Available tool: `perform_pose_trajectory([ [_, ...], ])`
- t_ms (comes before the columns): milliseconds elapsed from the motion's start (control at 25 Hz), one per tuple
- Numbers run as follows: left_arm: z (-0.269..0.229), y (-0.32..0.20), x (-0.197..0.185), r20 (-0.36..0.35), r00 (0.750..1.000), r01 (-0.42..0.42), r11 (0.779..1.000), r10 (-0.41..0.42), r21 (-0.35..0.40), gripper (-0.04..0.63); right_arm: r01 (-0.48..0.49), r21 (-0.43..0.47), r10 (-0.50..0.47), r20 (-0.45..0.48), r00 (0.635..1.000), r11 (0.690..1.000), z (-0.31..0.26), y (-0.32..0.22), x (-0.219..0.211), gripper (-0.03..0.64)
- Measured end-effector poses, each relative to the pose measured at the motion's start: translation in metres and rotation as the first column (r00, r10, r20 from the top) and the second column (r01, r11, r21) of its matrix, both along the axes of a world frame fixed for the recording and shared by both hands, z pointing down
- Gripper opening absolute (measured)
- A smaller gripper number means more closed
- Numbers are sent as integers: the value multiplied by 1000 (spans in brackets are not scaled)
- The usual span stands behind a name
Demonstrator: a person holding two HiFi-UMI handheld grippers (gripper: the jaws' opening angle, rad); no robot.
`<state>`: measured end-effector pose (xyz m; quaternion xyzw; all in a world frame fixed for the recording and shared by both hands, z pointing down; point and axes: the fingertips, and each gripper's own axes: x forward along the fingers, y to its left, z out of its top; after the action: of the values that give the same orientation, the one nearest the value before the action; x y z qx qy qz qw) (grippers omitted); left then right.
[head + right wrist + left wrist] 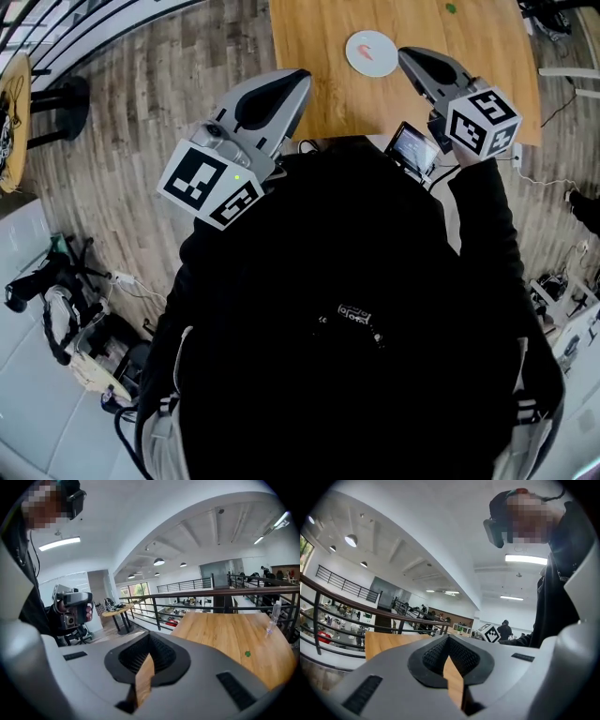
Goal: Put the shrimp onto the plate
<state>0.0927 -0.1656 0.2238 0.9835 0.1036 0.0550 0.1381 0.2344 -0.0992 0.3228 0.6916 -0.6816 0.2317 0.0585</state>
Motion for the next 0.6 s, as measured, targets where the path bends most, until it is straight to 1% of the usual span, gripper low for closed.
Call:
perform_pose_trajectory([
  [120, 0, 35, 25, -14, 999, -42, 999, 42, 2, 5, -11, 69, 11, 6, 1000, 998, -27, 33, 8, 18],
  [280, -11, 37, 38, -35, 997, -65, 998, 66, 23, 5, 14, 180, -12, -11, 1000, 984, -66, 33, 0, 17],
  [360, -14, 44, 40, -38, 997, -71, 997, 71, 6, 5, 21, 195, -25, 18, 1000, 981, -69, 40, -7, 17],
  [480, -10, 70, 51, -33, 996, -83, 996, 83, -15, 5, 21, 214, -37, 69, 997, 977, -70, 66, -7, 17],
  [600, -8, 101, 71, -37, 996, -81, 997, 81, 4, 5, 23, 253, -40, 62, 997, 967, -87, 99, 6, 17],
])
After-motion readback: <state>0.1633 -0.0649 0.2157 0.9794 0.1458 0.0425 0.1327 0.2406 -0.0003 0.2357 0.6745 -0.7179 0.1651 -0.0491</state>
